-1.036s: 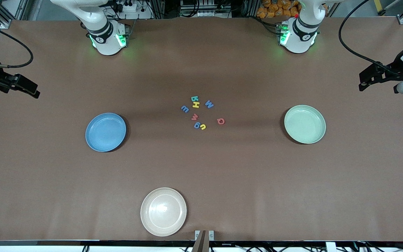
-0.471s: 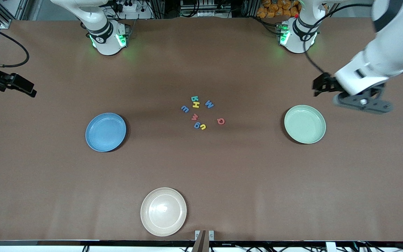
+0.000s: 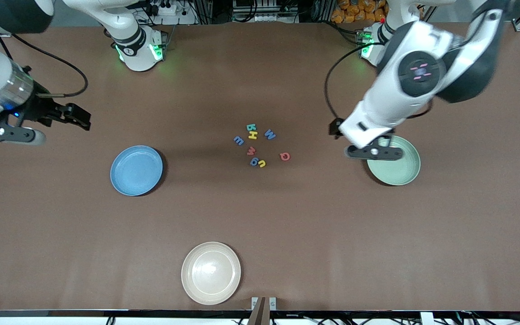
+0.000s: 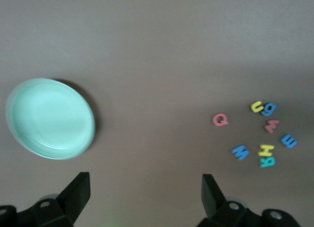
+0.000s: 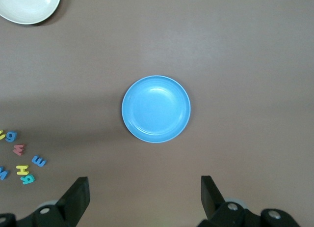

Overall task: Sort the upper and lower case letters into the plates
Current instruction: 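Reach the left gripper to the pink Q while the right gripper moves, then grasp the pink Q with the left gripper and lift it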

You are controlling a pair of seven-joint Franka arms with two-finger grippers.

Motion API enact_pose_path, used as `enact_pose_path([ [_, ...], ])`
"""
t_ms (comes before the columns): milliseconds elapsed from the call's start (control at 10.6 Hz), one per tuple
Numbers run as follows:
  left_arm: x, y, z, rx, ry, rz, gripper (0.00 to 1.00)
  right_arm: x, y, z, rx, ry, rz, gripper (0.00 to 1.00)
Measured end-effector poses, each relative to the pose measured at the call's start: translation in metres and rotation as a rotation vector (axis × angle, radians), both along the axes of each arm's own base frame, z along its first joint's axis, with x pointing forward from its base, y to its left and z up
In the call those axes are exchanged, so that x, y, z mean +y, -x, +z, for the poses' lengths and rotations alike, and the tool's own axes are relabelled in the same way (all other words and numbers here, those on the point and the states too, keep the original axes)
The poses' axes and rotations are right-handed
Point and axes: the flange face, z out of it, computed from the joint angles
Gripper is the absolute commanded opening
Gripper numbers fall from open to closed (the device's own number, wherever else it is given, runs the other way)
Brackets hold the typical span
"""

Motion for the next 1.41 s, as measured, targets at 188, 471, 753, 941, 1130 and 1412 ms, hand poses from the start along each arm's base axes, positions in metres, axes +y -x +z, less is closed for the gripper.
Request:
enact_pose_path([
  [188, -0.045, 0.019, -0.059, -0.012, 0.000, 0.109, 1.00, 0.013, -0.016, -0.028, 0.010, -0.001, 0.012, 1.00],
  [471, -0.080, 0.051, -0.146, -0.039, -0.012, 0.241, 1.00, 0.034, -0.028, -0.063, 0.045, -0.012, 0.034, 1.00],
  [753, -0.115, 0.075, -0.210, -0.069, -0.045, 0.392, 1.00, 0.068, -0.025, -0.064, 0.023, -0.022, 0.067, 1.00],
  [941, -0.126, 0.081, -0.245, -0.080, -0.047, 0.439, 1.00, 0.095, -0.018, -0.064, 0.011, -0.019, 0.051, 1.00],
  [1130, -0.125, 0.078, -0.267, -0.072, -0.036, 0.454, 0.92, 0.101, -0.017, -0.064, 0.011, -0.017, 0.042, 1.00],
  [1412, -0.124, 0.077, -0.277, -0.067, -0.032, 0.459, 0.74, 0.098, -0.017, -0.064, 0.010, -0.017, 0.038, 1.00],
])
